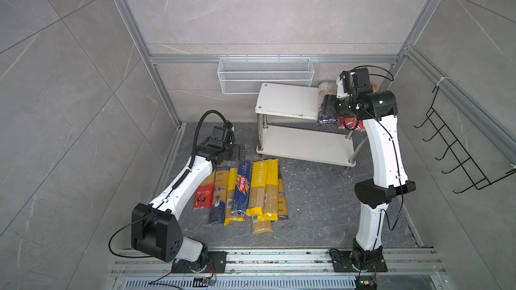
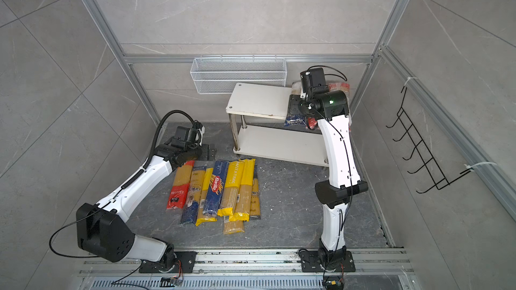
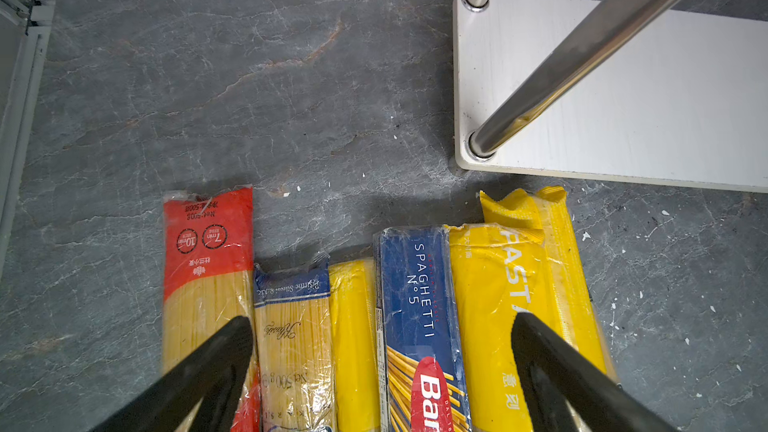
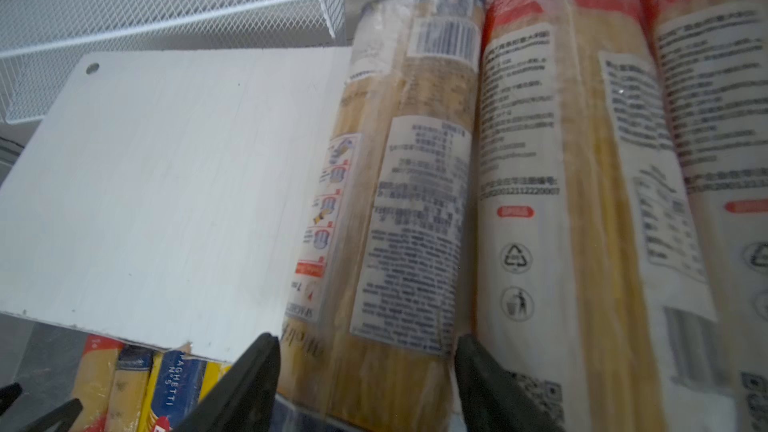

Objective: Place and organize the pasta boxes and bags onto the shelf
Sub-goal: 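Stand the clear bag upright on the shelf and release it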

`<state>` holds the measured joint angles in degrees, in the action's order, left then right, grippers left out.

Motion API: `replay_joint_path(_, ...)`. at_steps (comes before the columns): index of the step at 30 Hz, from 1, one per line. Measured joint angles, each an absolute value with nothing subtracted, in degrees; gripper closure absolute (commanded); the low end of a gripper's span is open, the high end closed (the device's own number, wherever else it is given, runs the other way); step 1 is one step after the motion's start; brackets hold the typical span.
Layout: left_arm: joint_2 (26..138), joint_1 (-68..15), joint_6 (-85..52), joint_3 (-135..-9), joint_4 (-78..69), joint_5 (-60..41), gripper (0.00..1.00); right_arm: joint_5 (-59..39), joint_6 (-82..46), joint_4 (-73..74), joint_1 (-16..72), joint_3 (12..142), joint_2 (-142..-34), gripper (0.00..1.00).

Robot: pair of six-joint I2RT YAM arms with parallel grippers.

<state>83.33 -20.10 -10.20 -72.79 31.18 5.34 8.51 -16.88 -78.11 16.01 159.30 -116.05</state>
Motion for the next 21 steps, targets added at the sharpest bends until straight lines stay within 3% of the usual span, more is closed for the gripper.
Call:
replay_joint_path(6,83.9,-19.3,-10.2,-73.5,30.7,4.5,0.00,8.4,-17.0,-75.7,16.0,160.0,-116.0,0.18)
replay_joint_path(7,83.9,-19.2,-10.2,-73.6,30.6,4.3,0.00,8.1,-17.1,-75.3,16.0,160.0,-116.0,0.07)
replay_joint_path(8,83.9,-19.2,-10.2,-73.7,30.6,4.3,0.00,7.9,-17.4,-74.8,16.0,160.0,-115.9,0.06)
replay_joint_path(21,81.4,-19.1,-11.0,-71.2,30.9,3.9,0.00,4.1,-18.7,-73.0,16.8,154.7,-106.6,0.05)
